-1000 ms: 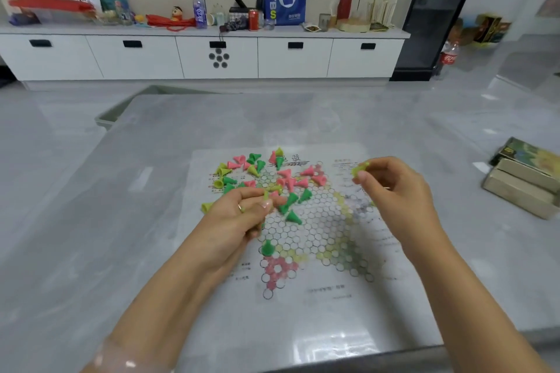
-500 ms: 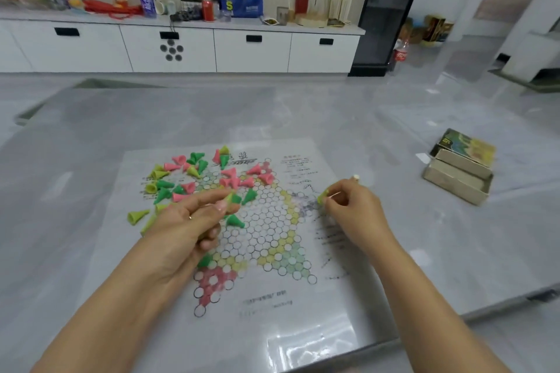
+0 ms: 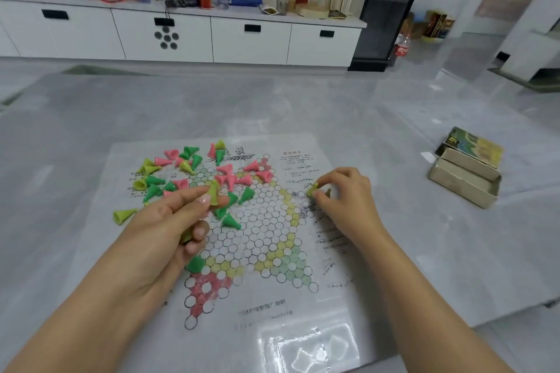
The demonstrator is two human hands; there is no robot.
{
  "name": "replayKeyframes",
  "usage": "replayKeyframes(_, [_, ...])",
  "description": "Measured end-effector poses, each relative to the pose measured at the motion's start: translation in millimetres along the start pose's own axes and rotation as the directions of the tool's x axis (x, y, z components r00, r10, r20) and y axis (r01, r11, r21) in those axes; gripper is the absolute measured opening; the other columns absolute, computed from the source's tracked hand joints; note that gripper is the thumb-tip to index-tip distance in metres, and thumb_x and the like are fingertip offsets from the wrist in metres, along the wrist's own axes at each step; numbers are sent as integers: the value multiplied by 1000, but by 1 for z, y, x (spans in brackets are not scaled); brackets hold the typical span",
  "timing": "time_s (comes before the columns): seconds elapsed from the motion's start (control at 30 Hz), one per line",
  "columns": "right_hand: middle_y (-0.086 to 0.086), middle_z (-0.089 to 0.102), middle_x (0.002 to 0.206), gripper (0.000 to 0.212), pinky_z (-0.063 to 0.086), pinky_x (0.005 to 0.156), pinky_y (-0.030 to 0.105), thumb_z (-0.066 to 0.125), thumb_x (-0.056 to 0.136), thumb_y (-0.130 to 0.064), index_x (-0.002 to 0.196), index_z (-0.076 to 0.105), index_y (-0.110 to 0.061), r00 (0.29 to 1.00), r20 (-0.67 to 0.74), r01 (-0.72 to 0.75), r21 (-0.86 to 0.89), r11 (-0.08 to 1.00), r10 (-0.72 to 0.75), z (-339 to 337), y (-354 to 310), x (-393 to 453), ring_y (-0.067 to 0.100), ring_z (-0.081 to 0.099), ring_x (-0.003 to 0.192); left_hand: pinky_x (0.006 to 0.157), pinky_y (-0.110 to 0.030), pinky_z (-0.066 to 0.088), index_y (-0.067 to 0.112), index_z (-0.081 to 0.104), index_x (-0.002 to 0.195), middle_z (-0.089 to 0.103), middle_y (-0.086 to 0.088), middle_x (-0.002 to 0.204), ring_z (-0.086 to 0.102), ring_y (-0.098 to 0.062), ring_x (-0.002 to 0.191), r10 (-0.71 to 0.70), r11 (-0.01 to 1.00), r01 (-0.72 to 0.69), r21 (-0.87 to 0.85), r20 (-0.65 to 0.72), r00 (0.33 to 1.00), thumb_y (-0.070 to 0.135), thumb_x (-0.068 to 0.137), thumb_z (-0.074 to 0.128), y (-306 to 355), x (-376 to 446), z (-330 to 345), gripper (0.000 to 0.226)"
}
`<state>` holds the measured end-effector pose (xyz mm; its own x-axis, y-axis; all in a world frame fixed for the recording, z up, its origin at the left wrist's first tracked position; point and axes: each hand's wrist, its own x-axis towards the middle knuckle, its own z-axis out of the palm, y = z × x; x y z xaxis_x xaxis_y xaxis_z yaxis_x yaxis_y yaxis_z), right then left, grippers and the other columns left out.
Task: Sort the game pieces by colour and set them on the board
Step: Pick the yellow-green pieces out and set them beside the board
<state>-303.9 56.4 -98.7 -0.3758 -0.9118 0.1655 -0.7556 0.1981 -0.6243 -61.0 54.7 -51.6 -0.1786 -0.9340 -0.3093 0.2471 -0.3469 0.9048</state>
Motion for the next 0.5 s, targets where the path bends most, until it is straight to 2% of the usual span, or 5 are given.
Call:
replayKeyframes(0.13, [-8, 42, 105, 6, 27, 94, 25, 63, 82, -22, 87, 65, -22, 1000, 8, -3, 0, 1000, 3, 0, 1, -1, 21, 32, 120, 33, -13, 33, 10, 61, 100, 75, 0, 80, 40, -2, 39, 0, 1000, 0, 16, 17, 1000, 7, 86, 52, -2, 0, 2, 17])
replayKeyframes(0.23, [-5, 44, 106, 6, 25, 109, 40, 63, 81, -21, 86, 64, -21, 1000, 17, -2, 3, 1000, 2, 0, 1, -1, 18, 34, 117, 33, -13, 33, 7, 61, 102, 74, 1, 80, 40, -2, 39, 0, 1000, 0, 16, 18, 1000, 8, 86, 52, -3, 0, 1, 18])
replayKeyframes(0.3, [-6, 44, 104, 5, 23, 110, 45, 63, 81, -21, 86, 63, -21, 1000, 14, 11, 10, 1000, -11, -1, 2, -2, 12, 34, 109, 33, -13, 33, 8, 61, 102, 74, -1, 81, 41, -2, 39, -2, 1000, 2, 8, 24, 1000, 8, 85, 53, -3, 1, 0, 19])
replayKeyframes(0.4, [-7, 44, 103, 7, 22, 111, 45, 63, 81, -21, 87, 64, -21, 1000, 7, 28, 4, 1000, -28, -1, 1, -1, 13, 35, 110, 34, -14, 34, 8, 60, 102, 74, -2, 81, 41, -2, 39, -4, 1000, 3, 12, 33, 999, 7, 85, 53, -3, 0, -1, 19])
replayKeyframes(0.5, [-5, 46, 110, 19, 24, 110, 39, 62, 82, -23, 101, 63, -20, 999, 42, 30, -24, 999, -29, -5, 0, -4, 17, 37, 118, 35, -14, 35, 9, 60, 100, 74, -1, 79, 42, -3, 40, -2, 1000, 1, 22, 27, 1000, 6, 84, 55, -4, 1, -1, 18])
